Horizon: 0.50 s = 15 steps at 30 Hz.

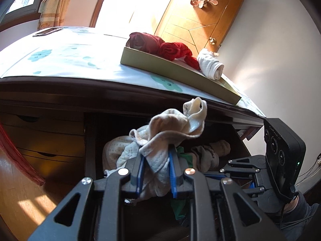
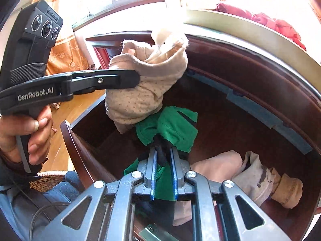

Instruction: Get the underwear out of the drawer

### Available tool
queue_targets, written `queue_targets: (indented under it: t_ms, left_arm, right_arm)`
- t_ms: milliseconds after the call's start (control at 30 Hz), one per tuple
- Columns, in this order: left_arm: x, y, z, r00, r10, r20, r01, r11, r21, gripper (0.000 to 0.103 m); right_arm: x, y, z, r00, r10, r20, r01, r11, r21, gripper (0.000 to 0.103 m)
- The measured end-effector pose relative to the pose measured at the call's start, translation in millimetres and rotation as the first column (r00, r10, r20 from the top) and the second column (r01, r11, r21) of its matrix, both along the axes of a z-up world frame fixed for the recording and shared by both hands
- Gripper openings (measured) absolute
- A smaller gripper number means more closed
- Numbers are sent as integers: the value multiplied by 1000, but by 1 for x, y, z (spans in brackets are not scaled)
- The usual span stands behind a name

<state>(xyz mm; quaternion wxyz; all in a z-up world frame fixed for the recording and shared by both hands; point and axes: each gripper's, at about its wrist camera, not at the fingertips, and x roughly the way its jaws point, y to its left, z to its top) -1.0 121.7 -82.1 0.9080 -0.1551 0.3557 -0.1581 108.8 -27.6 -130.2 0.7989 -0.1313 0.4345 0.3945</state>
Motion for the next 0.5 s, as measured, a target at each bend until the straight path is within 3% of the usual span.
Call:
queue_targets:
  t_ms: [233, 500]
  left_arm:
    - [-1, 1, 2, 1000, 5, 8, -5, 1000, -6, 18]
    - [-4, 0, 5, 1000, 4, 22, -4, 1000, -8, 18]
  right_arm:
    - [-8, -48, 11, 997, -29, 65, 24, 997, 76, 14]
    - [-32, -73, 22, 991, -57, 124, 42, 991, 127, 13]
